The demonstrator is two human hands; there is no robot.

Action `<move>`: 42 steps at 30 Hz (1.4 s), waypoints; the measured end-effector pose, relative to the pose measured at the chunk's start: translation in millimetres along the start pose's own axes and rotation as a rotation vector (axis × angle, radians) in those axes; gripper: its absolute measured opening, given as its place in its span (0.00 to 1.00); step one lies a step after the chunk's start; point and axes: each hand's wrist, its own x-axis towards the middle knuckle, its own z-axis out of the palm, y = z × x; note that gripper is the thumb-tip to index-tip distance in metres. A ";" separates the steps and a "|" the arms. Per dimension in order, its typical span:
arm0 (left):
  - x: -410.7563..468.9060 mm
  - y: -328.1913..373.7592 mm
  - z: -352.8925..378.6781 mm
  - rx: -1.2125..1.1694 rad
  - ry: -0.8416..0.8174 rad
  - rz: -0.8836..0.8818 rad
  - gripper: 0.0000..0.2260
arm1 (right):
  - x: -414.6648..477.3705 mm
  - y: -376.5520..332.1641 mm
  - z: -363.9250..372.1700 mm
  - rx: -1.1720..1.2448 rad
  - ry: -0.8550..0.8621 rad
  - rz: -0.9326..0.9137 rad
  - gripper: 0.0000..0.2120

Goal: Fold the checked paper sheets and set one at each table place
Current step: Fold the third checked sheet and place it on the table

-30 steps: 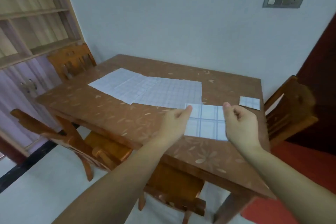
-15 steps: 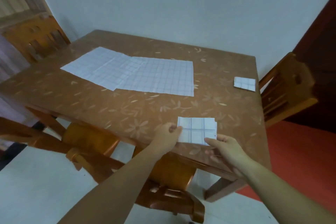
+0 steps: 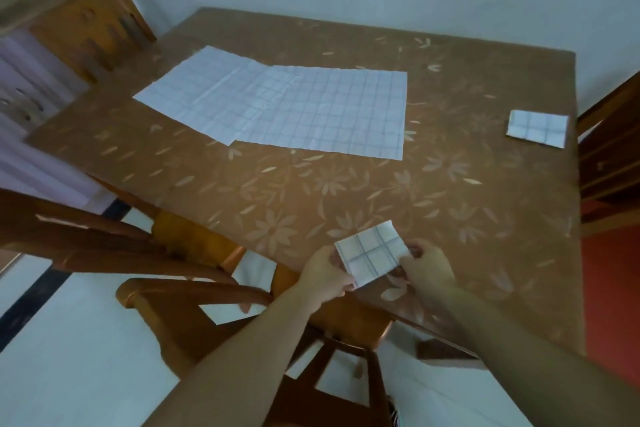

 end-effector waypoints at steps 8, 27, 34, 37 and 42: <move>12.6 2.9 -4.5 -0.194 0.022 -0.154 0.16 | 31.0 -16.4 15.5 -0.212 0.032 -0.108 0.13; -54.1 38.9 -186.5 0.537 0.280 0.381 0.18 | -44.0 -113.2 64.6 -0.320 0.148 -0.312 0.33; -100.9 18.3 -325.1 0.985 0.346 0.598 0.24 | -112.8 -182.4 153.2 -0.784 0.170 -0.477 0.28; -102.0 13.4 -376.1 1.013 0.382 0.611 0.21 | -127.7 -214.5 186.7 -0.834 0.170 -0.481 0.28; -72.2 15.0 -434.7 0.926 0.414 0.582 0.20 | -113.8 -255.1 229.3 -0.806 0.135 -0.501 0.28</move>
